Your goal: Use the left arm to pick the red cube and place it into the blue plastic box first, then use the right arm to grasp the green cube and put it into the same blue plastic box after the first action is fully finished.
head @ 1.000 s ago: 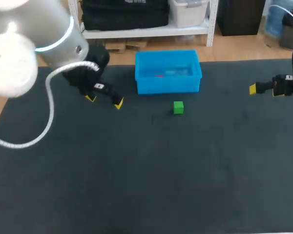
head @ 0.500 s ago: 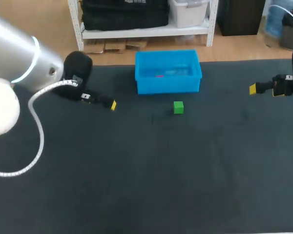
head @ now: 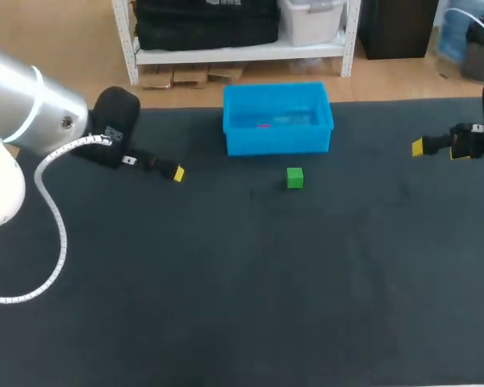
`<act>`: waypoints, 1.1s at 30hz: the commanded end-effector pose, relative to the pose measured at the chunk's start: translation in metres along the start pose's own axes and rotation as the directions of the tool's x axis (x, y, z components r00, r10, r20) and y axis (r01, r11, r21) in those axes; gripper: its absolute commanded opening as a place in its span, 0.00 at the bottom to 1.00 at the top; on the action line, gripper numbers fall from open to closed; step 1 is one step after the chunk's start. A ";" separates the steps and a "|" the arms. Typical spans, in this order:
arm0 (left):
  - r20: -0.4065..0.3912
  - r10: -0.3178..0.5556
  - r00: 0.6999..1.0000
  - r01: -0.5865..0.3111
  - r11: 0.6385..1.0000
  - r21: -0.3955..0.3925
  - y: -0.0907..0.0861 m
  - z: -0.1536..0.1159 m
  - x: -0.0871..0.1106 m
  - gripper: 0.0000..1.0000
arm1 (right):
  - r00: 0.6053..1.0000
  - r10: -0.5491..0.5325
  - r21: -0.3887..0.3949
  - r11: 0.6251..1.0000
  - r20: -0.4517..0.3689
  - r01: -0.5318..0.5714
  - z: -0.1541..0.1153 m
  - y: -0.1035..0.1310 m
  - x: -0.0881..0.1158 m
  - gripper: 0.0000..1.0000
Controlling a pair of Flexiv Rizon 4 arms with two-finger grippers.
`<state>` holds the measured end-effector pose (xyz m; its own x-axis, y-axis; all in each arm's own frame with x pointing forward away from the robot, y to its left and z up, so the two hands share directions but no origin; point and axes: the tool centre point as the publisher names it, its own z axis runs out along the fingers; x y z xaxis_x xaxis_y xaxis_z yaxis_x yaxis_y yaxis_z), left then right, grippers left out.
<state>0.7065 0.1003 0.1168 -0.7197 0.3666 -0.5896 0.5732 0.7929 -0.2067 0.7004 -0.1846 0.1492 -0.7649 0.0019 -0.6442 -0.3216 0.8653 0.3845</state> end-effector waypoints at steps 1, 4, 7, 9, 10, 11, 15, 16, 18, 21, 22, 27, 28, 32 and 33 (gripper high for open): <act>-0.007 0.001 1.000 -0.001 1.000 0.000 0.000 -0.002 -0.002 1.00 | 1.000 -0.001 0.001 1.000 -0.001 0.001 0.000 0.000 0.000 1.00; -0.007 0.001 1.000 -0.001 1.000 0.000 0.000 -0.002 -0.002 1.00 | 1.000 -0.003 0.006 1.000 -0.008 0.003 0.001 0.001 -0.001 1.00; -0.007 0.001 1.000 -0.001 1.000 0.000 0.000 -0.002 -0.002 1.00 | 0.999 -0.037 0.045 0.998 -0.031 0.039 0.004 0.008 -0.005 1.00; -0.007 0.001 1.000 -0.001 1.000 0.000 0.000 -0.002 -0.002 1.00 | 0.998 -0.043 0.074 0.996 -0.042 0.046 0.007 0.013 -0.008 1.00; -0.007 0.001 1.000 -0.001 1.000 0.000 0.000 -0.002 -0.002 1.00 | 0.997 -0.055 0.105 0.993 -0.047 0.060 0.009 0.016 -0.010 1.00; -0.007 0.001 1.000 -0.001 1.000 0.000 0.000 -0.002 -0.002 1.00 | 0.997 -0.062 0.123 0.990 -0.049 0.068 0.011 0.019 -0.012 1.00; -0.007 0.001 1.000 -0.001 1.000 0.000 0.000 -0.002 -0.002 1.00 | 0.993 -0.096 0.169 0.980 -0.073 0.108 0.020 0.037 -0.017 1.00; -0.007 0.001 1.000 -0.001 1.000 0.000 0.000 -0.002 -0.002 1.00 | 0.991 -0.106 0.176 0.977 -0.086 0.120 0.023 0.041 -0.017 1.00; -0.007 0.001 1.000 -0.001 1.000 0.000 0.000 -0.002 -0.002 1.00 | 0.988 -0.106 0.184 0.975 -0.109 0.125 0.031 0.050 -0.018 1.00; -0.007 0.001 1.000 -0.001 1.000 0.000 0.000 -0.002 -0.002 1.00 | 0.983 -0.092 0.182 0.976 -0.160 0.121 0.047 0.063 -0.019 1.00; -0.007 0.001 1.000 -0.001 1.000 0.000 0.000 -0.002 -0.002 1.00 | 0.980 -0.091 0.186 0.975 -0.177 0.124 0.053 0.067 -0.019 1.00; -0.007 0.001 1.000 -0.001 1.000 0.000 0.000 -0.002 -0.002 1.00 | 0.960 -0.065 0.155 0.982 -0.272 0.111 0.082 0.084 -0.016 1.00; -0.007 0.001 1.000 -0.001 1.000 0.000 0.000 -0.002 -0.002 1.00 | 0.955 -0.070 0.148 0.982 -0.289 0.117 0.087 0.087 -0.015 1.00; -0.007 0.001 1.000 -0.001 1.000 0.000 0.000 -0.002 -0.002 1.00 | 0.941 -0.081 0.153 0.979 -0.328 0.138 0.102 0.093 -0.013 1.00; -0.007 0.001 1.000 -0.001 1.000 0.000 0.000 -0.002 -0.002 1.00 | 0.939 -0.079 0.147 0.980 -0.336 0.135 0.105 0.093 -0.012 1.00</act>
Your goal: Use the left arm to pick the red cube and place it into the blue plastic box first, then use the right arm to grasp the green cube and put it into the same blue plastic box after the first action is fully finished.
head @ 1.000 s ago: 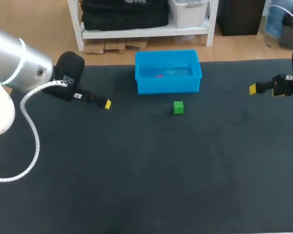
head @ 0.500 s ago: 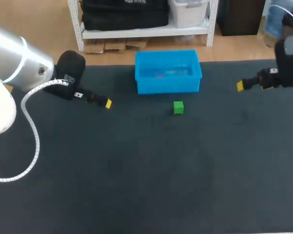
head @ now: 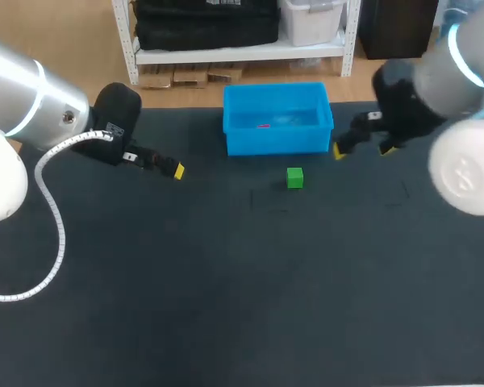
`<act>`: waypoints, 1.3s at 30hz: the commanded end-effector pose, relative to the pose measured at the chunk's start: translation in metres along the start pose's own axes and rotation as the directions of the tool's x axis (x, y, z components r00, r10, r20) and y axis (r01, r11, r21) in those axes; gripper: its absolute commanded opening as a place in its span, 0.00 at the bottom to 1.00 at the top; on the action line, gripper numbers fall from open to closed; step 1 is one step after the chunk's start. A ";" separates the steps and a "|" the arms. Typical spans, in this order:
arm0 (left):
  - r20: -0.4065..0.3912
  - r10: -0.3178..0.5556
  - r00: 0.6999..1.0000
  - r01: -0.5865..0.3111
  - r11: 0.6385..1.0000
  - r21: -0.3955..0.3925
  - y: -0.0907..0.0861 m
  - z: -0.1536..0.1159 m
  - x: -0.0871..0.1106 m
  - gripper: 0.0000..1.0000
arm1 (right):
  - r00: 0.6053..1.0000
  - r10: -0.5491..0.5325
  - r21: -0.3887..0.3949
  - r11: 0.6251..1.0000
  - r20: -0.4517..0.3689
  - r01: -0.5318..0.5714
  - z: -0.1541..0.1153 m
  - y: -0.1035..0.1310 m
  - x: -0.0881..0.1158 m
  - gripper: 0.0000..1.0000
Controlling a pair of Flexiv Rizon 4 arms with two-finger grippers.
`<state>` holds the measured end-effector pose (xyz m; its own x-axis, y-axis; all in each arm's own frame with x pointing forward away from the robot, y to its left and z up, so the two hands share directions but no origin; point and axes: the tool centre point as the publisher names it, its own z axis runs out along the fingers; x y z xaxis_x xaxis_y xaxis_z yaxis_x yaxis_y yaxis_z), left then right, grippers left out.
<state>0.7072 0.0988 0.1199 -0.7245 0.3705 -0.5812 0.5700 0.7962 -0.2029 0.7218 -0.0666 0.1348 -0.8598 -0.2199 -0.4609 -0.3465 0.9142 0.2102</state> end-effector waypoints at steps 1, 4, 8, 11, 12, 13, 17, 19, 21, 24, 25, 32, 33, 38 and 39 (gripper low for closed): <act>0.003 0.002 1.000 -0.002 1.000 0.006 0.001 0.000 0.000 1.00 | 0.998 0.003 0.017 1.000 -0.059 -0.002 0.022 0.006 -0.012 1.00; 0.003 0.002 1.000 -0.002 1.000 0.006 0.001 0.000 0.000 1.00 | 0.998 -0.008 0.001 1.000 -0.060 0.008 0.023 0.006 -0.012 1.00; 0.003 0.002 1.000 -0.002 1.000 0.006 0.001 0.000 0.000 1.00 | 0.998 -0.008 0.001 1.000 -0.060 0.008 0.023 0.006 -0.012 1.00; 0.003 0.002 1.000 -0.002 1.000 0.006 0.001 0.000 0.000 1.00 | 0.998 -0.008 0.001 1.000 -0.060 0.008 0.023 0.006 -0.012 1.00; 0.003 0.002 1.000 -0.002 1.000 0.006 0.001 0.000 0.000 1.00 | 0.998 -0.008 0.001 1.000 -0.060 0.008 0.023 0.006 -0.012 1.00; 0.003 0.002 1.000 -0.002 1.000 0.006 0.001 0.000 0.000 1.00 | 0.998 -0.008 0.001 1.000 -0.060 0.008 0.023 0.006 -0.012 1.00; 0.003 0.002 1.000 -0.002 1.000 0.006 0.001 0.000 0.000 1.00 | 0.998 -0.008 0.001 1.000 -0.060 0.008 0.023 0.006 -0.012 1.00; 0.003 0.002 1.000 -0.002 1.000 0.006 0.001 0.000 0.000 1.00 | 0.998 -0.008 0.001 1.000 -0.060 0.008 0.023 0.006 -0.012 1.00; 0.003 0.002 1.000 -0.002 1.000 0.006 0.001 0.000 0.000 1.00 | 0.998 -0.008 0.001 1.000 -0.060 0.008 0.023 0.006 -0.012 1.00; 0.003 0.002 1.000 -0.002 1.000 0.006 0.001 0.000 0.000 1.00 | 0.998 -0.008 0.001 1.000 -0.060 0.008 0.023 0.006 -0.012 1.00; 0.003 0.002 1.000 -0.002 1.000 0.006 0.001 0.000 0.000 1.00 | 0.998 -0.008 0.005 1.000 -0.063 0.008 0.024 0.006 -0.013 1.00; 0.003 0.002 1.000 -0.002 1.000 0.006 0.001 0.000 0.000 1.00 | 0.989 -0.005 0.072 0.997 -0.146 0.016 0.041 0.012 -0.033 1.00; 0.003 0.002 1.000 -0.002 1.000 0.006 0.001 0.000 0.000 1.00 | 0.988 -0.005 0.095 0.995 -0.154 0.020 0.044 0.013 -0.036 1.00; 0.003 0.002 1.000 -0.002 1.000 0.006 0.001 0.000 0.000 1.00 | 0.982 0.013 0.164 0.986 -0.187 0.018 0.056 0.025 -0.045 1.00; 0.003 0.002 1.000 -0.002 1.000 0.006 0.001 0.000 0.000 1.00 | 0.982 0.023 0.181 0.983 -0.190 0.012 0.059 0.027 -0.047 1.00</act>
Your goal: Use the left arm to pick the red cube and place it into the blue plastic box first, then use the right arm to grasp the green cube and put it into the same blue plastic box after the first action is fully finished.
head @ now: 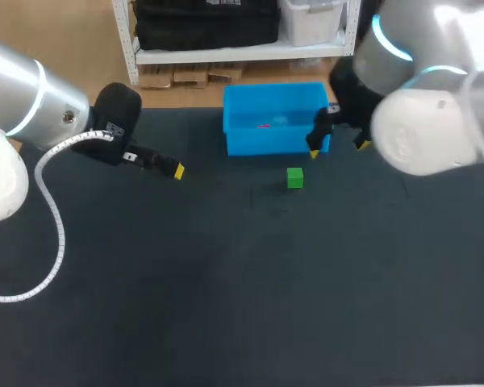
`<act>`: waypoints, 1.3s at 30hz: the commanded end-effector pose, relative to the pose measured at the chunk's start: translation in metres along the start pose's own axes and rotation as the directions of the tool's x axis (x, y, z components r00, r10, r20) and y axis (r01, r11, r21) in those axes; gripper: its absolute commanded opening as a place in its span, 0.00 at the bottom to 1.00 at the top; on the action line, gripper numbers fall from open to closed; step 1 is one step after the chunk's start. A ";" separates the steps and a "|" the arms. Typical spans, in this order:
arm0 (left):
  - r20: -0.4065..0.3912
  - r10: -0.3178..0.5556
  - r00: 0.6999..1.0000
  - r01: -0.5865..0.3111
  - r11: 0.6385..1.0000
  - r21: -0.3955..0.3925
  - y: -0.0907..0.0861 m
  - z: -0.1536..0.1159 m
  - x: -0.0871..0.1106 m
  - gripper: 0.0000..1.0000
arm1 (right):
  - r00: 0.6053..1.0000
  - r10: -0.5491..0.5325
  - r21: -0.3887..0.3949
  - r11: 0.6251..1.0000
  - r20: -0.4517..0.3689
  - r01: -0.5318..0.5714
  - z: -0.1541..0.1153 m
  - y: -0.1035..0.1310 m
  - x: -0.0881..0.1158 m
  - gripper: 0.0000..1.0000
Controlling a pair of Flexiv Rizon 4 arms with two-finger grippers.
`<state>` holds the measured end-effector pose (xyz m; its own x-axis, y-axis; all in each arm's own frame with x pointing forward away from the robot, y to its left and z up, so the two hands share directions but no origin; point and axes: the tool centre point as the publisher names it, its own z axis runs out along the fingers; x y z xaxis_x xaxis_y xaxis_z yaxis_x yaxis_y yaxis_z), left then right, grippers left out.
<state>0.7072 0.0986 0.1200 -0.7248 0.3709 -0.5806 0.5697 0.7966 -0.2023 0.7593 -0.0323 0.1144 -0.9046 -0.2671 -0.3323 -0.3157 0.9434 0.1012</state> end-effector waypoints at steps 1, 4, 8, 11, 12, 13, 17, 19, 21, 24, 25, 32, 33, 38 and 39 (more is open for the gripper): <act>0.004 0.002 1.000 -0.002 1.000 0.007 0.001 0.000 0.001 1.00 | 0.998 0.023 0.081 0.997 -0.053 -0.019 0.015 0.016 -0.020 1.00; 0.004 0.002 1.000 -0.002 1.000 0.007 0.001 0.000 0.001 1.00 | 0.997 0.042 0.107 0.994 -0.063 -0.035 0.019 0.022 -0.023 1.00; 0.004 0.002 1.000 -0.002 1.000 0.007 0.001 0.000 0.001 1.00 | 0.996 0.050 0.129 0.991 -0.072 -0.040 0.025 0.028 -0.026 1.00; 0.004 0.002 1.000 -0.002 1.000 0.007 0.001 0.000 0.001 1.00 | 0.996 0.059 0.139 0.989 -0.074 -0.048 0.031 0.030 -0.029 1.00; 0.004 0.002 1.000 -0.002 1.000 0.007 0.001 0.000 0.001 1.00 | 0.995 0.064 0.143 0.988 -0.073 -0.053 0.032 0.030 -0.029 1.00; 0.004 0.002 1.000 -0.002 1.000 0.007 0.001 0.000 0.001 1.00 | 0.995 0.073 0.146 0.987 -0.070 -0.062 0.034 0.030 -0.030 1.00; 0.004 0.002 1.000 -0.002 1.000 0.007 0.001 0.000 0.001 1.00 | 0.993 0.100 0.143 0.986 -0.064 -0.090 0.043 0.028 -0.031 1.00; 0.004 0.002 1.000 -0.002 1.000 0.007 0.001 0.000 0.001 1.00 | 0.991 0.121 0.140 0.984 -0.063 -0.111 0.051 0.026 -0.030 1.00; 0.004 0.002 1.000 -0.002 1.000 0.007 0.001 0.000 0.001 1.00 | 0.989 0.131 0.144 0.982 -0.062 -0.121 0.058 0.024 -0.028 1.00; 0.004 0.002 1.000 -0.002 1.000 0.007 0.001 0.000 0.001 1.00 | 0.986 0.151 0.146 0.979 -0.064 -0.141 0.070 0.020 -0.025 1.00; 0.004 0.002 1.000 -0.002 1.000 0.007 0.001 0.000 0.001 1.00 | 0.985 0.158 0.144 0.979 -0.067 -0.147 0.074 0.019 -0.024 1.00; 0.004 0.002 1.000 -0.002 1.000 0.007 0.001 0.000 0.001 1.00 | 0.981 0.178 0.139 0.976 -0.075 -0.166 0.096 0.017 -0.017 1.00; 0.004 0.002 1.000 -0.002 1.000 0.007 0.001 0.000 0.001 1.00 | 0.981 0.179 0.137 0.976 -0.075 -0.167 0.098 0.018 -0.016 1.00; 0.004 0.002 1.000 -0.002 1.000 0.007 0.001 0.000 0.001 1.00 | 0.983 0.172 0.129 0.978 -0.063 -0.163 0.106 0.021 -0.017 1.00; 0.004 0.002 1.000 -0.002 1.000 0.007 0.001 0.000 0.001 1.00 | 0.983 0.171 0.126 0.979 -0.063 -0.162 0.107 0.022 -0.017 1.00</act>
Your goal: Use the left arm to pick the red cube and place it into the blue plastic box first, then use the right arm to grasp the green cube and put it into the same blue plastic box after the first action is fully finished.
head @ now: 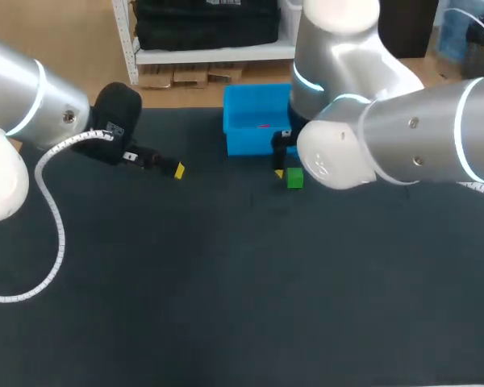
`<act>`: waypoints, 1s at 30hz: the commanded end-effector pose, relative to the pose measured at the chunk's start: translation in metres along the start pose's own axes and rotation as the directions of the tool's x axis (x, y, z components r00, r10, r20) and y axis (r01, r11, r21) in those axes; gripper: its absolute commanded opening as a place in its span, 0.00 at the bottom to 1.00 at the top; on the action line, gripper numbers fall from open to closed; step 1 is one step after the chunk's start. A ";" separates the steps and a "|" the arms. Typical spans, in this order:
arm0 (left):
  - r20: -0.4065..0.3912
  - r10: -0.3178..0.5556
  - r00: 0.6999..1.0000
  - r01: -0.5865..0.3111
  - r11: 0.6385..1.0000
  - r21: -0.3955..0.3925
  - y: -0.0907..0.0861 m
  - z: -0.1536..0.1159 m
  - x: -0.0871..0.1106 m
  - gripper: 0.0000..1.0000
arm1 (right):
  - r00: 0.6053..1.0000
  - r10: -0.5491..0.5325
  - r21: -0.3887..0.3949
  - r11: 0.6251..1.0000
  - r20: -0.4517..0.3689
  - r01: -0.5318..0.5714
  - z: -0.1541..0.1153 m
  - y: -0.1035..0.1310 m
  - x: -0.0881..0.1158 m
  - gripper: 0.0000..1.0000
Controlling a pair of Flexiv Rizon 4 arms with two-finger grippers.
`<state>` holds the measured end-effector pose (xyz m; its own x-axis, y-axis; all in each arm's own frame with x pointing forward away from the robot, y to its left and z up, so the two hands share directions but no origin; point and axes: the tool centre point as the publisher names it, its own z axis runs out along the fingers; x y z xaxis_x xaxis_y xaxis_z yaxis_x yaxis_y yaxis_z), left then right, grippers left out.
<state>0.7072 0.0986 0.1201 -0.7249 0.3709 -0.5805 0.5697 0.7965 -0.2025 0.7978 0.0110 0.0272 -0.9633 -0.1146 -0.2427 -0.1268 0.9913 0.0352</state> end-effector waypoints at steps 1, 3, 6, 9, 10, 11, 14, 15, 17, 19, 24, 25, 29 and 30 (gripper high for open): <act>0.004 0.002 1.000 -0.002 1.000 0.006 0.001 0.000 0.001 1.00 | 1.000 0.000 -0.002 1.000 0.004 0.000 0.009 0.003 -0.001 1.00; 0.004 0.002 1.000 -0.002 1.000 0.006 0.001 0.000 0.001 1.00 | 1.000 -0.001 0.001 1.000 0.008 0.001 0.011 0.003 -0.002 1.00; 0.004 0.002 1.000 -0.002 1.000 0.006 0.001 0.000 0.001 1.00 | 1.000 -0.003 0.001 1.000 0.005 0.003 0.015 0.005 -0.004 1.00; 0.004 0.002 1.000 -0.002 1.000 0.006 0.001 0.000 0.001 1.00 | 1.000 -0.006 -0.002 1.000 0.005 0.006 0.018 0.006 -0.007 1.00; 0.004 0.002 1.000 -0.002 1.000 0.006 0.001 0.000 0.001 1.00 | 1.000 -0.006 -0.002 1.000 0.005 0.006 0.019 0.007 -0.007 1.00; 0.004 0.002 1.000 -0.002 1.000 0.006 0.001 0.000 0.001 1.00 | 1.000 -0.006 -0.002 1.000 0.004 0.006 0.021 0.007 -0.008 1.00; 0.004 0.002 1.000 -0.002 1.000 0.006 0.001 0.000 0.001 1.00 | 1.000 -0.012 0.003 1.000 0.003 0.012 0.023 0.010 -0.010 1.00; 0.004 0.002 1.000 -0.002 1.000 0.006 0.001 0.000 0.001 1.00 | 1.000 -0.013 0.004 1.000 0.002 0.013 0.025 0.011 -0.011 1.00; 0.004 0.002 1.000 -0.002 1.000 0.006 0.001 0.000 0.001 1.00 | 1.000 -0.014 0.004 1.000 0.001 0.014 0.026 0.011 -0.013 1.00; 0.004 0.002 1.000 -0.002 1.000 0.006 0.001 0.000 0.001 1.00 | 1.000 -0.013 0.005 1.000 0.001 0.013 0.028 0.012 -0.013 1.00; 0.004 0.002 1.000 -0.002 1.000 0.006 0.001 0.000 0.001 1.00 | 1.000 -0.011 0.012 1.000 -0.007 0.011 0.032 0.010 -0.013 1.00; 0.004 0.002 1.000 -0.002 1.000 0.006 0.001 0.000 0.001 1.00 | 1.000 -0.008 0.011 1.000 -0.010 0.008 0.032 0.010 -0.012 1.00; 0.004 0.002 1.000 -0.002 1.000 0.006 0.001 0.000 0.001 1.00 | 1.000 -0.005 0.009 1.000 -0.013 0.005 0.034 0.009 -0.011 1.00; 0.004 0.002 1.000 -0.002 1.000 0.006 0.001 0.000 0.001 1.00 | 1.000 -0.005 0.010 1.000 -0.013 0.005 0.034 0.009 -0.011 1.00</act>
<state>0.7072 0.0986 0.1201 -0.7248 0.3708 -0.5806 0.5698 0.7964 -0.2026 0.8136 0.0230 -0.0023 -0.9650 -0.1196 -0.2332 -0.1286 0.9914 0.0238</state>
